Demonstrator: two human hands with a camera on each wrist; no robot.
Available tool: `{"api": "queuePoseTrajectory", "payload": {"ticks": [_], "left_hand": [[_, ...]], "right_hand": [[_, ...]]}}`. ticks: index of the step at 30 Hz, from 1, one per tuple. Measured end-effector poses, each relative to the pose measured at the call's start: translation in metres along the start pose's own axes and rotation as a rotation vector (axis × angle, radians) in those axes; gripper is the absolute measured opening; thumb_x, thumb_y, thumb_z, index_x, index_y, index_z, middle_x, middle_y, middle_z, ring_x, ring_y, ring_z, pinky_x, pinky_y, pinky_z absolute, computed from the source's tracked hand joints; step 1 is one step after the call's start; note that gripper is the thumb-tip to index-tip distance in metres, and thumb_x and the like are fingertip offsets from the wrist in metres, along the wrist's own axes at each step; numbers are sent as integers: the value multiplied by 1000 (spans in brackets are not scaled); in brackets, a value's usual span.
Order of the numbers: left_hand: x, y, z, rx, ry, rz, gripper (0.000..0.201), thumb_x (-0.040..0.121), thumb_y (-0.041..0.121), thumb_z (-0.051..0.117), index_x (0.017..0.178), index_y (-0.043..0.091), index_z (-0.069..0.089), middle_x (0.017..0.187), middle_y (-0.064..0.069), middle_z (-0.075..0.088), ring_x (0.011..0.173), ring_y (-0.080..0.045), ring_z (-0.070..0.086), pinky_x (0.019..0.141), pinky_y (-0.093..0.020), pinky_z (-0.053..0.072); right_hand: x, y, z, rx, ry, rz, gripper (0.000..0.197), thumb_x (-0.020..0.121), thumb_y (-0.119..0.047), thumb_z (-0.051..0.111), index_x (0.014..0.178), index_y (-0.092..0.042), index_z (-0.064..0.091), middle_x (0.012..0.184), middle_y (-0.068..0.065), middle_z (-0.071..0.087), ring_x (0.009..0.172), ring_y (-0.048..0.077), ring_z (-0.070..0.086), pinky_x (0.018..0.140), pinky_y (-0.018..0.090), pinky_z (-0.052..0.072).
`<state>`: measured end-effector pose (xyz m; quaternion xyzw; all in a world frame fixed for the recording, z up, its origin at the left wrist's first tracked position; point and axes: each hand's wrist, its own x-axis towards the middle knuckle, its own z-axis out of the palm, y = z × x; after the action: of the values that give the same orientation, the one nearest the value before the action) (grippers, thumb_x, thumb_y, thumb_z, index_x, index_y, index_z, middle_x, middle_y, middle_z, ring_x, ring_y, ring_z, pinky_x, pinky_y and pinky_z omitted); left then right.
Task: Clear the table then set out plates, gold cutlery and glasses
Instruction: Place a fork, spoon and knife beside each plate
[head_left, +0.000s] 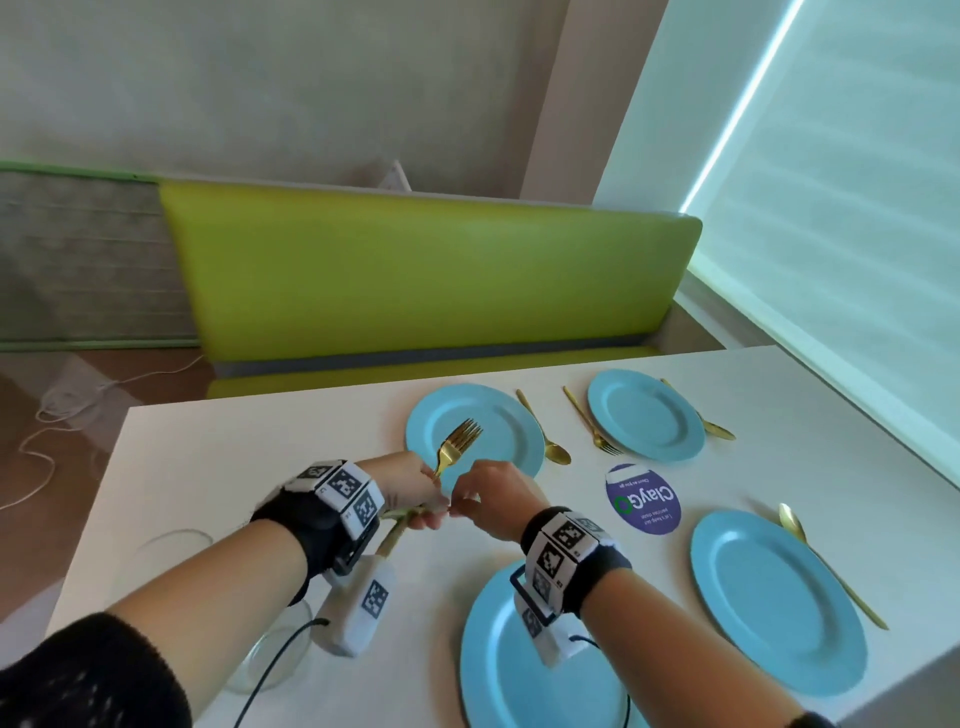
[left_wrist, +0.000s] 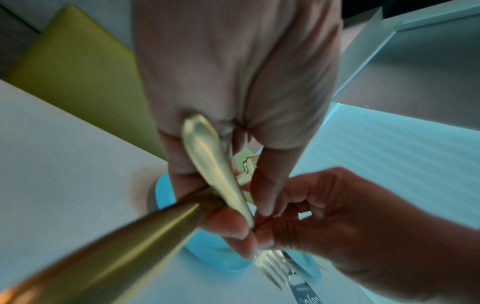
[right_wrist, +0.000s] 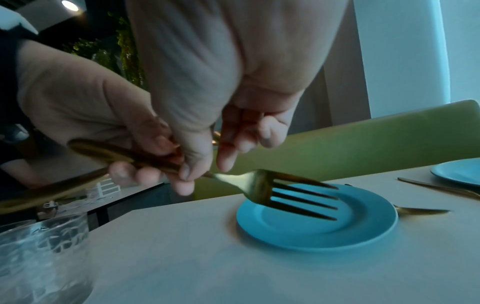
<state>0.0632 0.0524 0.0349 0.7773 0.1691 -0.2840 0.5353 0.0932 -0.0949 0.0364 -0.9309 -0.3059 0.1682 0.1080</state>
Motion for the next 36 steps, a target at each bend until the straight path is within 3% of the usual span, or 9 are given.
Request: {"api": "queuePoseTrajectory", "payload": {"ticks": [4, 8, 10, 15, 18, 23, 26, 31, 36], "left_hand": [[2, -17, -25, -166, 200, -34, 26, 94, 27, 53, 95, 2, 55, 77, -9, 62, 59, -13, 60, 48, -18, 49], [8, -33, -53, -335, 425, -66, 22, 97, 18, 42, 100, -3, 48, 78, -12, 59, 63, -20, 57, 55, -26, 46], [9, -38, -63, -394, 463, -74, 16, 96, 11, 38, 98, -3, 46, 77, -14, 58, 66, -22, 58, 55, -28, 45], [12, -45, -79, -444, 482, -96, 17, 92, 0, 36, 84, -5, 50, 74, -14, 59, 66, -21, 58, 53, -27, 44], [14, -49, -84, -464, 469, -104, 19, 89, -2, 40, 74, -3, 53, 73, -15, 60, 67, -22, 58, 53, -25, 44], [18, -54, -93, -491, 453, -115, 16, 85, -2, 47, 73, -2, 57, 71, -15, 62, 70, -24, 59, 55, -24, 46], [21, -56, -97, -496, 451, -123, 16, 84, -2, 48, 71, -2, 58, 69, -15, 62, 76, -28, 57, 57, -25, 46], [26, -56, -101, -504, 452, -119, 15, 84, -2, 49, 71, -2, 57, 69, -15, 62, 77, -29, 57, 57, -26, 45], [31, -57, -101, -518, 453, -126, 14, 86, -2, 50, 73, -2, 57, 69, -15, 60, 68, -24, 56, 54, -23, 45]], "right_hand": [[16, 4, 16, 112, 32, 115, 13, 88, -23, 60, 94, -18, 71, 104, 3, 65, 99, 21, 59, 84, 33, 51], [42, 6, 31, 275, 30, 283, 10, 86, -21, 63, 77, -18, 64, 88, 3, 63, 80, 20, 59, 78, 33, 54], [58, 3, 38, 269, 6, 314, 15, 87, -20, 58, 72, -17, 59, 89, 5, 66, 84, 22, 61, 83, 32, 54], [92, -18, 60, 169, -103, 359, 23, 92, -28, 51, 92, -9, 64, 102, 10, 66, 99, 23, 61, 90, 30, 49], [109, -28, 74, 131, -137, 387, 22, 91, -29, 53, 81, -10, 57, 101, 11, 65, 96, 23, 61, 91, 30, 51], [124, -40, 86, 108, -158, 440, 23, 89, -24, 53, 99, -6, 64, 80, 5, 56, 89, 23, 62, 64, 25, 44], [129, -42, 88, 113, -128, 485, 24, 86, -19, 55, 103, -4, 65, 67, 1, 48, 80, 23, 58, 62, 25, 40], [137, -39, 83, 235, 20, 564, 24, 84, -25, 60, 104, -11, 61, 105, 8, 67, 97, 28, 65, 72, 30, 47], [148, -36, 73, 275, 97, 614, 31, 83, -29, 62, 108, -11, 56, 108, 8, 67, 100, 29, 64, 75, 31, 48]]}}
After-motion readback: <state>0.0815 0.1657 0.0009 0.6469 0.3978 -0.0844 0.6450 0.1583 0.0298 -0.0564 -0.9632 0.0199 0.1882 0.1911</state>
